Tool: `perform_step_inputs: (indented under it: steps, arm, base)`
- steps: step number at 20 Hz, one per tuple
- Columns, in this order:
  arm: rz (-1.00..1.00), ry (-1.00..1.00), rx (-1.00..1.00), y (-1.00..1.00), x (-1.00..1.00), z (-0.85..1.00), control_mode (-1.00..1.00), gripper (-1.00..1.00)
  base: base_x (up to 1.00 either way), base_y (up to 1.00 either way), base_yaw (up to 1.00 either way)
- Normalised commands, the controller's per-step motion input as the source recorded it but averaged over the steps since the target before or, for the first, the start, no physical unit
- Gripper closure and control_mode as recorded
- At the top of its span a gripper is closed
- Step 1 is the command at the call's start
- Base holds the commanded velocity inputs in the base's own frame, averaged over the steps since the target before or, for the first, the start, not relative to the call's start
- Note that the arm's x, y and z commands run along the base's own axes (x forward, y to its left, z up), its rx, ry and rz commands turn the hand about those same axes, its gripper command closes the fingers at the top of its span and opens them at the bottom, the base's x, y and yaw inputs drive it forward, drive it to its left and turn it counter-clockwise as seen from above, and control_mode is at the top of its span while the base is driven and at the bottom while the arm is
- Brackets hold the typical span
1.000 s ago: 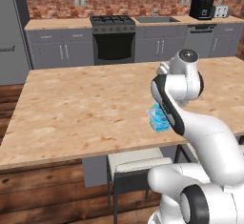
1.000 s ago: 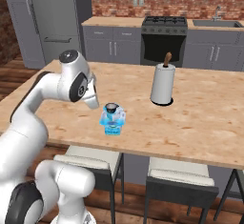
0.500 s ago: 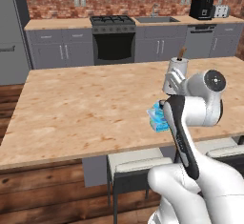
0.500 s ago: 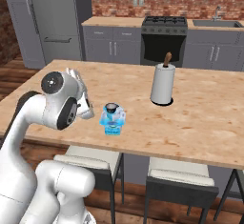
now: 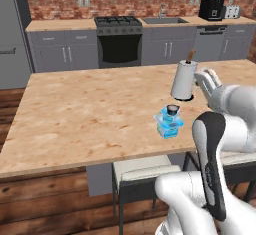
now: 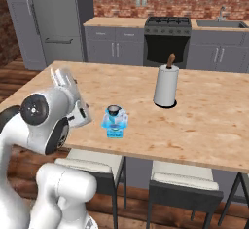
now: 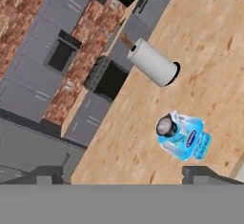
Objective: Stack the yogurt containers by placing the smaller containers on top of the larger containers.
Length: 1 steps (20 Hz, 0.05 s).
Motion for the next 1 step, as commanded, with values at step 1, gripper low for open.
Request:
perform_step_inputs:
  steps: [1]
  arm:
    - [0.04, -0.37, 0.00, 0.00, -0.68, 0.37, -1.00, -1.00]
  base:
    - [0.00, 0.00, 0.00]
